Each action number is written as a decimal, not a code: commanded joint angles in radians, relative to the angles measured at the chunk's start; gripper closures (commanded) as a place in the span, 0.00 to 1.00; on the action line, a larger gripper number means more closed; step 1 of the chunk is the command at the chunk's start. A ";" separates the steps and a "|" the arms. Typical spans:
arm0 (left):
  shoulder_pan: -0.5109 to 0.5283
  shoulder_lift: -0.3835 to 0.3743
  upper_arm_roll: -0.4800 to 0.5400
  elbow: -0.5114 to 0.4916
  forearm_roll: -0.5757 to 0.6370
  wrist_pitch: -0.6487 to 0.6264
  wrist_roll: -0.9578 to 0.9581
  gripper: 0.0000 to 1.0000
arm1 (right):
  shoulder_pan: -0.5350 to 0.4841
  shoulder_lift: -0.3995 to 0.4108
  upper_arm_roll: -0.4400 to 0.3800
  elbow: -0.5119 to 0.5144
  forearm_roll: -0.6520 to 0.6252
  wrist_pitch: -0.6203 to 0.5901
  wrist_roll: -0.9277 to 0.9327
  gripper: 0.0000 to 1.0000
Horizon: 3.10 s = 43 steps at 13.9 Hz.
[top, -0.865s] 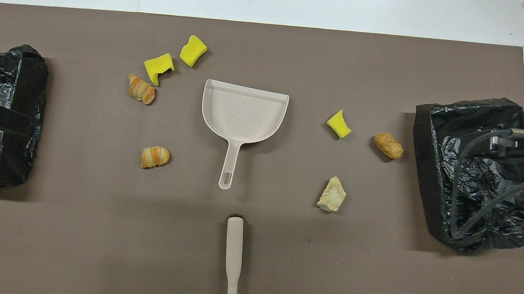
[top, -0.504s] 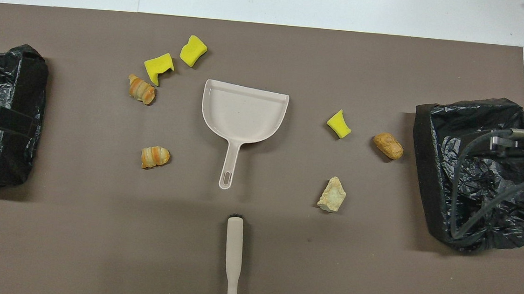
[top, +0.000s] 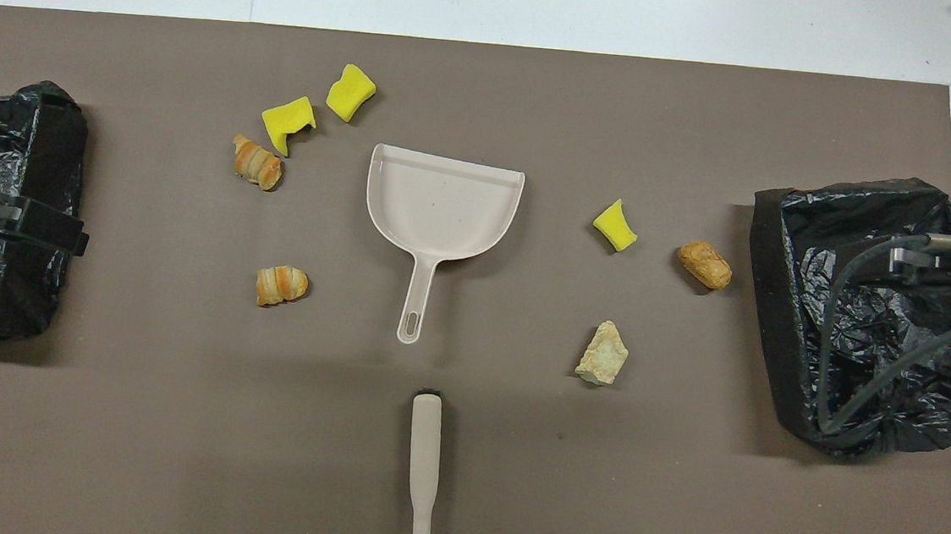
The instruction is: Sweep and dump trash in bin
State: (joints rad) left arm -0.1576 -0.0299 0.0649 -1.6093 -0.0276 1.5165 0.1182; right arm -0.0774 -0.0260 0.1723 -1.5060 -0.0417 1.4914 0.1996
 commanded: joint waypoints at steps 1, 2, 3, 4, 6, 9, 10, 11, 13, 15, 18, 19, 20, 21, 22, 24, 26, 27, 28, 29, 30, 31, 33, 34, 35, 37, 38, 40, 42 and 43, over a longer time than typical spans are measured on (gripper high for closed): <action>-0.052 -0.031 0.007 -0.101 -0.005 0.071 -0.009 0.00 | -0.013 0.001 0.006 0.004 0.022 -0.003 -0.011 0.00; -0.074 -0.050 0.007 -0.153 -0.006 0.091 -0.020 0.00 | -0.013 0.000 0.006 0.003 0.020 -0.003 -0.011 0.00; -0.104 -0.070 0.007 -0.203 -0.009 0.128 -0.046 0.00 | -0.010 -0.003 0.006 -0.002 0.020 -0.005 -0.011 0.00; -0.120 -0.093 0.007 -0.257 -0.012 0.175 -0.081 0.00 | -0.005 -0.012 0.007 -0.013 0.020 -0.005 -0.008 0.00; -0.184 -0.145 0.007 -0.367 -0.017 0.240 -0.138 0.00 | -0.001 -0.031 0.007 -0.042 0.020 0.001 -0.008 0.00; -0.227 -0.214 0.006 -0.495 -0.079 0.325 -0.259 0.00 | 0.034 -0.019 0.015 -0.075 0.020 0.073 0.081 0.00; -0.249 -0.244 0.006 -0.542 -0.083 0.350 -0.270 0.00 | 0.069 -0.003 0.015 -0.077 0.020 0.101 0.124 0.00; -0.285 -0.277 0.007 -0.593 -0.083 0.361 -0.281 0.00 | 0.114 0.018 0.013 -0.077 0.019 0.130 0.159 0.00; -0.354 -0.301 0.006 -0.673 -0.084 0.399 -0.325 0.00 | 0.203 0.089 0.015 -0.069 0.014 0.226 0.283 0.00; -0.425 -0.327 0.006 -0.737 -0.084 0.451 -0.392 0.00 | 0.280 0.179 0.015 -0.054 -0.004 0.324 0.394 0.00; -0.560 -0.344 0.006 -0.814 -0.084 0.530 -0.526 0.00 | 0.405 0.367 0.009 0.050 -0.041 0.397 0.521 0.00; -0.623 -0.344 0.004 -0.845 -0.084 0.566 -0.570 0.00 | 0.432 0.429 0.010 0.105 -0.062 0.406 0.559 0.00; -0.672 -0.341 0.003 -0.886 -0.083 0.620 -0.612 0.00 | 0.461 0.487 0.009 0.166 -0.064 0.406 0.585 0.00; -0.725 -0.332 -0.007 -0.935 -0.083 0.696 -0.647 0.00 | 0.494 0.536 0.004 0.214 -0.069 0.405 0.619 0.00; -0.767 -0.331 -0.017 -0.981 -0.083 0.771 -0.691 0.00 | 0.517 0.579 0.004 0.243 -0.079 0.408 0.656 0.00; -0.807 -0.328 -0.066 -1.008 -0.083 0.810 -0.767 0.00 | 0.571 0.636 0.006 0.260 -0.099 0.446 0.719 0.00; -0.855 -0.326 -0.108 -1.038 -0.083 0.838 -0.839 0.00 | 0.603 0.667 0.007 0.253 -0.106 0.466 0.733 0.00; -0.884 -0.317 -0.115 -1.053 -0.083 0.864 -0.883 0.00 | 0.605 0.673 0.010 0.248 -0.107 0.466 0.733 0.00; -0.901 -0.306 -0.125 -1.058 -0.083 0.887 -0.909 0.00 | 0.611 0.684 0.010 0.241 -0.109 0.477 0.733 0.00; -0.902 -0.303 -0.125 -1.058 -0.083 0.898 -0.928 0.00 | 0.633 0.690 0.012 0.230 -0.109 0.513 0.733 0.00; -0.902 -0.300 -0.125 -1.058 -0.083 0.907 -0.931 0.00 | 0.634 0.687 0.012 0.196 -0.112 0.550 0.733 0.00; -0.907 -0.297 -0.126 -1.058 -0.083 0.912 -0.936 0.00 | 0.630 0.687 0.012 0.170 -0.110 0.576 0.731 0.00; -0.907 -0.277 -0.131 -1.058 -0.083 0.919 -0.942 0.00 | 0.631 0.681 0.012 0.149 -0.107 0.578 0.731 0.00; -0.907 -0.269 -0.132 -1.058 -0.083 0.944 -0.945 0.00 | 0.631 0.670 0.012 0.121 -0.107 0.579 0.733 0.00; -0.907 -0.260 -0.132 -1.057 -0.083 0.953 -0.953 0.03 | 0.631 0.657 0.012 0.101 -0.107 0.578 0.735 0.00; -0.907 -0.255 -0.132 -1.057 -0.083 0.952 -0.956 0.18 | 0.631 0.652 0.012 0.093 -0.107 0.567 0.738 0.00; -0.907 -0.254 -0.134 -1.057 -0.083 0.952 -0.956 0.26 | 0.630 0.652 0.012 0.093 -0.107 0.567 0.753 0.00; -0.907 -0.254 -0.134 -1.055 -0.083 0.943 -0.972 0.46 | 0.617 0.655 0.012 0.095 -0.106 0.575 0.765 0.22; -0.907 -0.255 -0.134 -1.051 -0.083 0.932 -1.028 0.77 | 0.614 0.656 0.012 0.096 -0.106 0.576 0.765 0.52; -0.907 -0.255 -0.135 -1.049 -0.083 0.921 -1.029 1.00 | 0.613 0.655 0.012 0.098 -0.104 0.576 0.764 0.69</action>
State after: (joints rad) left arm -1.0463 -0.2767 -0.0751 -2.6503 -0.1055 2.4413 -0.8767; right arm 0.5486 0.6568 0.1744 -1.3688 -0.1262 2.0457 0.9314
